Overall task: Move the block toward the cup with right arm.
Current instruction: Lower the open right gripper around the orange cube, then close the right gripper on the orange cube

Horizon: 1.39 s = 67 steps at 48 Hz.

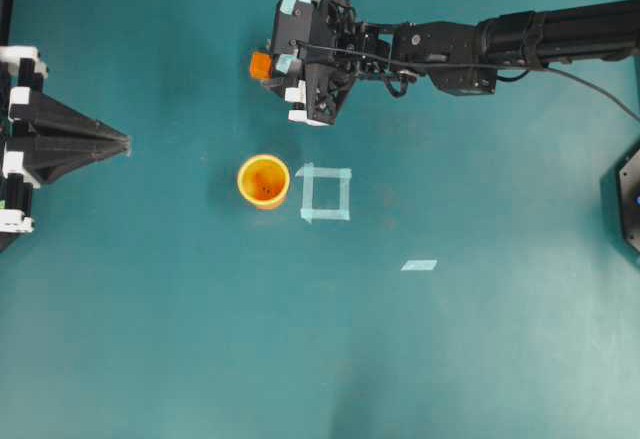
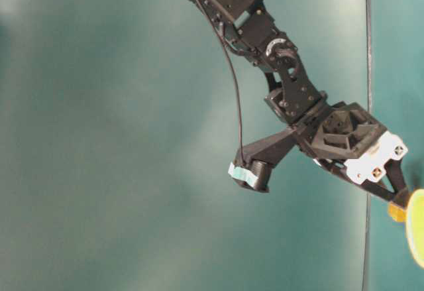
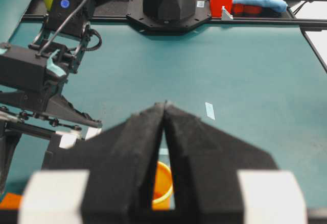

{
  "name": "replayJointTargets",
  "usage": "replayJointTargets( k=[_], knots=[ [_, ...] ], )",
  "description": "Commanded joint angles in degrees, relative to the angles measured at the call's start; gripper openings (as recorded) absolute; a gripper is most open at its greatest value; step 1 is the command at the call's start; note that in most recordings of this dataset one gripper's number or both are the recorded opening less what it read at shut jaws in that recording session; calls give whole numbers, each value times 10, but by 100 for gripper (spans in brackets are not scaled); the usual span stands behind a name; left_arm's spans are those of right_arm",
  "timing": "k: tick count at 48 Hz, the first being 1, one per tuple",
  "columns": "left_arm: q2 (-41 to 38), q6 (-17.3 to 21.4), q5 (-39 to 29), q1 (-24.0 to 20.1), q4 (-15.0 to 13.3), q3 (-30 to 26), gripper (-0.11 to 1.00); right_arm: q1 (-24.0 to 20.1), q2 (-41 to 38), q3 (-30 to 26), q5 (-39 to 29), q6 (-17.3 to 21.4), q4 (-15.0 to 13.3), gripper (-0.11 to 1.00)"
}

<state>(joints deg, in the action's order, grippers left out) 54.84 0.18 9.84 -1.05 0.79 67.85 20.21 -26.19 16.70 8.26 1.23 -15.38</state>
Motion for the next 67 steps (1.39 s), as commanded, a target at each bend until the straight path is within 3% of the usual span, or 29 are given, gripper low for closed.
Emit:
replayJointTargets(
  k=[1, 26, 40, 67],
  knots=[
    [-4, 1, 8, -1, 1, -11, 8, 0, 8, -17, 14, 0, 2, 63],
    [-4, 1, 9, -1, 1, -11, 8, 0, -1, -22, 24, 0, 2, 61],
    [-4, 1, 9, 0, 1, -11, 8, 0, -1, -20, 18, 1, 2, 42],
    [-4, 1, 9, -1, 1, -12, 8, -17, 51, -9, -31, 2, 2, 42]
  ],
)
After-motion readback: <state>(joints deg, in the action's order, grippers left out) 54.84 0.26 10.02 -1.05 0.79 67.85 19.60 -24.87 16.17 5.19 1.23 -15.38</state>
